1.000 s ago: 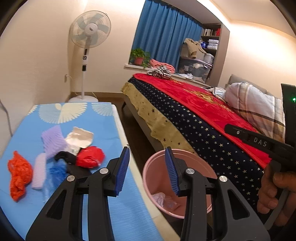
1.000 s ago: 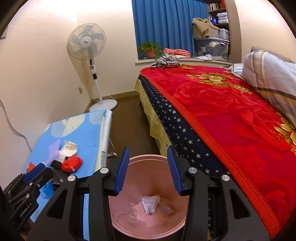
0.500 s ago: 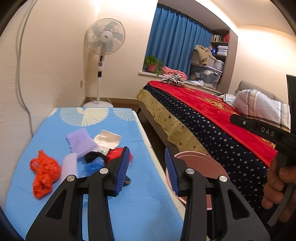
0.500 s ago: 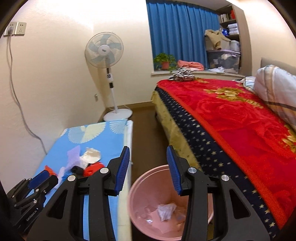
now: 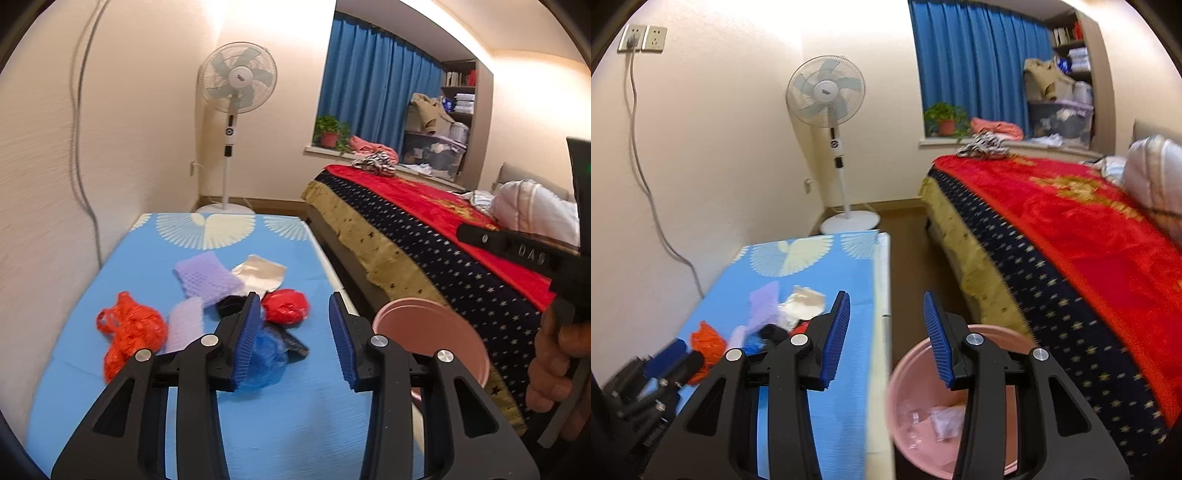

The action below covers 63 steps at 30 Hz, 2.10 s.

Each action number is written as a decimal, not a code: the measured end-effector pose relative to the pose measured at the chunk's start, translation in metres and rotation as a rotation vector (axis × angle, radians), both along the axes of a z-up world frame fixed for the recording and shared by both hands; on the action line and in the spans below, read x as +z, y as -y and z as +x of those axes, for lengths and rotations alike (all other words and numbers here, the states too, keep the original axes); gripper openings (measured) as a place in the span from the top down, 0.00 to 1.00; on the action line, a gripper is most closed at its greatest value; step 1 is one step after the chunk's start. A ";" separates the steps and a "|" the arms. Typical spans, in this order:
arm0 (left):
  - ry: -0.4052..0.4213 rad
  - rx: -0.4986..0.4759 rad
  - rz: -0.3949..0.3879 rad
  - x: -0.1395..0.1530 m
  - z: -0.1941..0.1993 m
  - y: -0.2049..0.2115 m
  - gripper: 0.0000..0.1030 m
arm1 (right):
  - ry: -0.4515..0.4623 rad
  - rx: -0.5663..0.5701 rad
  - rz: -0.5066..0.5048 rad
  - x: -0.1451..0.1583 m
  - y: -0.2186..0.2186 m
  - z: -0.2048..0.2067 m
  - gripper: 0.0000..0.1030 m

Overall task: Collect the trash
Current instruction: 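Move both open tools back toward the trash on the bed, then grasp the red-orange plastic bag with the left tool while the right tool grasps the blue bag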

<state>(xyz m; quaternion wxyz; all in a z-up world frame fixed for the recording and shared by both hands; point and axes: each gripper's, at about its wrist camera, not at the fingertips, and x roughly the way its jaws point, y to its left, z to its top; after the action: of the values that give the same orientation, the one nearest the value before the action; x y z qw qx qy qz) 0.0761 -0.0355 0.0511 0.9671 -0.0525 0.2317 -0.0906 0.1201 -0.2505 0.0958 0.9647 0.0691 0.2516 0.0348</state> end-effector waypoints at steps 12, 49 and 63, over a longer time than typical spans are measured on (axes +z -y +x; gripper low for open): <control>-0.038 0.253 -0.031 -0.023 0.018 -0.052 0.63 | -0.054 0.096 0.020 -0.023 -0.038 0.029 0.59; -0.279 0.473 -0.102 -0.097 0.064 -0.125 0.84 | -0.334 0.494 -0.033 -0.096 -0.166 0.069 0.95; -0.193 0.443 -0.097 -0.067 0.035 -0.114 0.87 | -0.180 0.370 -0.032 -0.048 -0.134 0.032 0.95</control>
<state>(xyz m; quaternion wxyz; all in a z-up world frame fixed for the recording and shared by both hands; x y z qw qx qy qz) 0.1115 0.0783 -0.0155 0.9330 -0.1569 0.3014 0.1181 0.1521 -0.1164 0.0483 0.9164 0.0092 0.3458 0.2013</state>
